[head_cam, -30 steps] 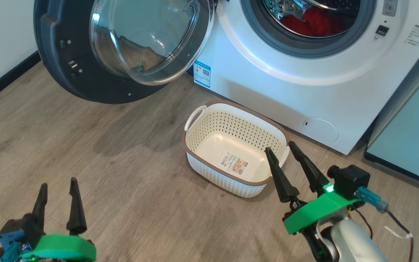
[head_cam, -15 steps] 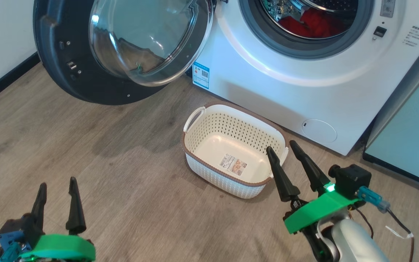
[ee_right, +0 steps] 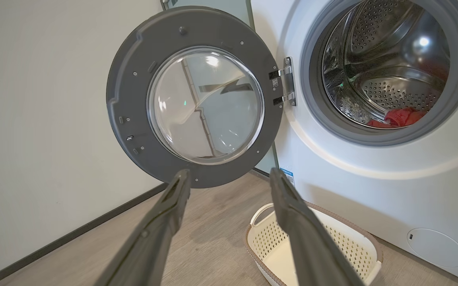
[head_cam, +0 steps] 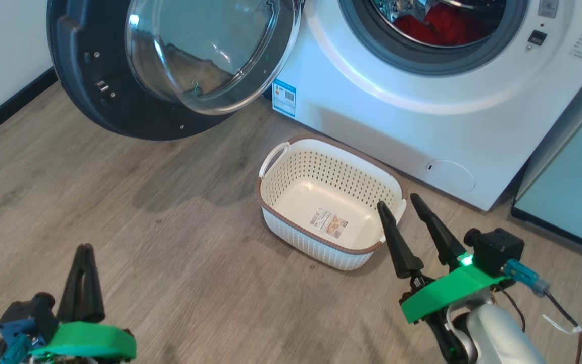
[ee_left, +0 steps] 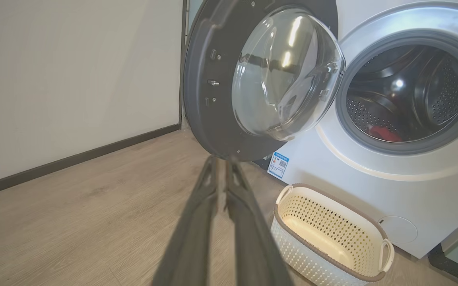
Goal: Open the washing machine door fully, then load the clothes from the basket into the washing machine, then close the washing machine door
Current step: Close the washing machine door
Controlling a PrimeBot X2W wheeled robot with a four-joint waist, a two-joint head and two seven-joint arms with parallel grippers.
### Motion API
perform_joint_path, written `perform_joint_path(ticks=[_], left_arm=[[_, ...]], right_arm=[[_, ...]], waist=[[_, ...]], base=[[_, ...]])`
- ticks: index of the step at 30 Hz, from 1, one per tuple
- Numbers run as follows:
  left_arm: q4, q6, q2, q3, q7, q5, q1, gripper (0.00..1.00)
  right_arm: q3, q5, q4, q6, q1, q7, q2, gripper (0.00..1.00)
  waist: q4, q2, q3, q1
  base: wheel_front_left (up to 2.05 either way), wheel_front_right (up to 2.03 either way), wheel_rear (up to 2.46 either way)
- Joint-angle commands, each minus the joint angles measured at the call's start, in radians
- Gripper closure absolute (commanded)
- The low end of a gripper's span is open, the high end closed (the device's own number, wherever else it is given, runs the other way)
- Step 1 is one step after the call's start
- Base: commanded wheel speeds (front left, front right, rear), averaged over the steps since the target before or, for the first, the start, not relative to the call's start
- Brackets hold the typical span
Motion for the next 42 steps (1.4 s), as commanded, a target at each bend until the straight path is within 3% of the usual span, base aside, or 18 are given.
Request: perform_joint_path(ticks=[1,11,19,26,31,36,42], left_arm=[[-0.05,0.003,0.004,0.012,-0.013,-0.009,-0.038,1.0],[-0.124,-0.003,0.004,0.026,-0.013,-0.047,-0.113,1.0],[-0.233,-0.065,0.008,0.217,-0.013,-0.016,-0.255,1.0],[-0.171,-0.117,0.182,0.373,-0.013,-0.008,-0.468,1.0],[-0.002,-0.123,0.314,0.438,-0.013,-0.044,-0.64,1.0],[0.251,-0.124,0.417,0.439,-0.013,-0.085,-0.797,1.0],[0.633,-0.125,0.529,0.512,0.012,-0.207,-0.996,1.0]], right_arm=[[0.006,-0.013,-0.041,0.0,-0.026,-0.006,-0.004,0.0],[-0.025,-0.05,-0.069,0.0,-0.022,-0.006,-0.048,0.0],[0.003,-0.08,-0.094,0.0,-0.069,-0.006,-0.12,0.0],[0.02,-0.084,-0.098,0.0,-0.116,-0.003,-0.166,0.0],[0.028,-0.09,-0.109,0.0,-0.149,0.008,-0.189,0.0],[0.031,-0.094,-0.124,0.0,-0.174,0.016,-0.204,0.0],[0.047,-0.09,-0.137,0.0,-0.202,0.013,-0.208,0.0]], waist=[[0.002,0.0,0.021,0.0],[0.008,0.0,0.114,0.0],[-0.026,0.0,0.23,0.0],[-0.066,0.0,0.327,0.0],[-0.096,0.0,0.399,0.0],[-0.118,0.0,0.451,0.0],[-0.16,0.0,0.479,0.0]], base=[[0.0,0.0,0.0],[0.0,0.0,0.0],[0.0,0.0,0.0],[0.0,0.0,0.0],[0.0,0.0,0.0],[0.0,0.0,0.0],[0.0,0.0,0.0]])
